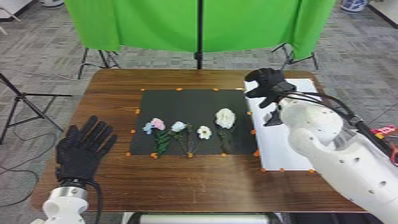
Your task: Arrange flowers
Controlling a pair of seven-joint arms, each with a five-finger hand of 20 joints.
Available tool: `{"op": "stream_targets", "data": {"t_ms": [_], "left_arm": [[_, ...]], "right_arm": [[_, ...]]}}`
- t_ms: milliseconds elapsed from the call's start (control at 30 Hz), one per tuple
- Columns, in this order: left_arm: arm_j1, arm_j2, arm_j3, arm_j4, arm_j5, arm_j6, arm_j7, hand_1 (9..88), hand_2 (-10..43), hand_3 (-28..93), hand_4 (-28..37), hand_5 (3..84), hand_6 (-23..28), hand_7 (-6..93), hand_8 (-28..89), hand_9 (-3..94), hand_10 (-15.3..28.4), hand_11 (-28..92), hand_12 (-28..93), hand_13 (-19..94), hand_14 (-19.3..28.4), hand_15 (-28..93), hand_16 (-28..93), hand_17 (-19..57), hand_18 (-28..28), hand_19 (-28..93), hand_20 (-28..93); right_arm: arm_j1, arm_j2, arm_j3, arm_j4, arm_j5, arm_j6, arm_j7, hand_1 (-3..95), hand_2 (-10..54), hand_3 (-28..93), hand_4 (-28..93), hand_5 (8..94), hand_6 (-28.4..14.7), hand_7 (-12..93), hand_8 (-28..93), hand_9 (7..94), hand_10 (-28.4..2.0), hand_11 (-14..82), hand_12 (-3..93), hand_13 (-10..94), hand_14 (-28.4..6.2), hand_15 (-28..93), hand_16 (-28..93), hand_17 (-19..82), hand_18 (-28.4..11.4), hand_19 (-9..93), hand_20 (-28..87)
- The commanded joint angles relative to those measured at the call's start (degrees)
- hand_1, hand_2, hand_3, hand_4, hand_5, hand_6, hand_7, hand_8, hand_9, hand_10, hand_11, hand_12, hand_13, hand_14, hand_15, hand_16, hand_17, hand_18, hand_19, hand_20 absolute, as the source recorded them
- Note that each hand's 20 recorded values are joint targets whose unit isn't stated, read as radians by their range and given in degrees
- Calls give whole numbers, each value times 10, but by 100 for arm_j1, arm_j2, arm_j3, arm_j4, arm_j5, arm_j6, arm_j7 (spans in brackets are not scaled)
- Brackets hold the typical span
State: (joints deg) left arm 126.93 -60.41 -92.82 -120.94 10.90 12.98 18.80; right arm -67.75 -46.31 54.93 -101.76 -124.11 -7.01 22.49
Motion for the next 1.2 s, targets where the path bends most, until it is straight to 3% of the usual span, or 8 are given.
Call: {"op": "stream_targets", "data": {"t_ms": [33,200,367,733,867,1033,1133,1200], "left_arm": [[81,9,49,51,-7,-34,2,275,127,736,-283,446,67,171,-93,401,147,262,137,315,139,398,-50,-38,143,331,138],[134,2,39,23,-37,-2,70,274,126,738,-283,445,68,170,-93,401,148,262,137,314,140,400,-49,-38,143,331,137],[100,-19,91,26,-41,-4,73,274,127,738,-283,446,69,170,-92,401,148,262,137,314,140,400,-50,-38,143,331,138],[138,16,96,-16,-157,61,185,274,126,739,-283,447,68,171,-93,402,147,263,137,315,140,400,-50,-38,143,331,138],[74,21,136,48,-263,-118,207,275,124,742,-283,448,65,174,-93,402,147,264,137,314,140,402,-50,-37,142,331,137],[41,11,154,78,-198,-186,161,278,115,747,-283,446,62,174,-95,400,146,263,137,314,140,400,-50,-38,143,330,137],[30,7,150,83,-200,-213,132,278,114,747,-283,445,64,169,-94,400,146,262,137,315,140,397,-49,-37,143,330,137],[25,5,154,86,-207,-220,129,277,114,748,-283,445,65,168,-92,400,146,261,137,314,141,396,-48,-37,143,330,137]], "right_arm": [[450,144,289,925,288,495,537,371,-34,802,-264,440,-49,153,-113,345,-199,74,148,227,-173,302,95,126,-186,500,160],[1043,84,-182,1616,360,465,529,370,-31,800,-264,434,-48,157,-114,337,-198,73,145,213,-176,298,93,118,-184,488,153],[1575,-210,-433,2370,428,-111,716,361,-23,797,-263,420,-48,159,-116,319,-195,67,142,196,-181,297,93,108,-180,477,148],[1509,-430,-12,2837,736,-1308,842,379,-18,785,-270,389,-29,163,-124,296,-149,58,126,202,-178,294,98,93,-194,495,161],[1460,-532,61,2946,97,-2336,86,411,-21,784,-278,412,-6,181,-133,333,-114,78,115,279,-152,297,105,117,-196,509,166],[1413,-673,-64,3149,157,-2162,299,450,-21,782,-281,421,8,197,-142,351,-105,86,109,304,-135,296,110,137,-195,509,165],[1320,-619,-124,3142,92,-1830,270,500,-43,793,-281,476,0,223,-151,453,-140,157,151,397,-114,367,138,185,-192,574,191],[1264,-562,-171,3127,10,-1604,227,540,-67,779,-281,503,2,233,-155,505,-141,214,188,446,-102,421,181,218,-186,617,221]]}}
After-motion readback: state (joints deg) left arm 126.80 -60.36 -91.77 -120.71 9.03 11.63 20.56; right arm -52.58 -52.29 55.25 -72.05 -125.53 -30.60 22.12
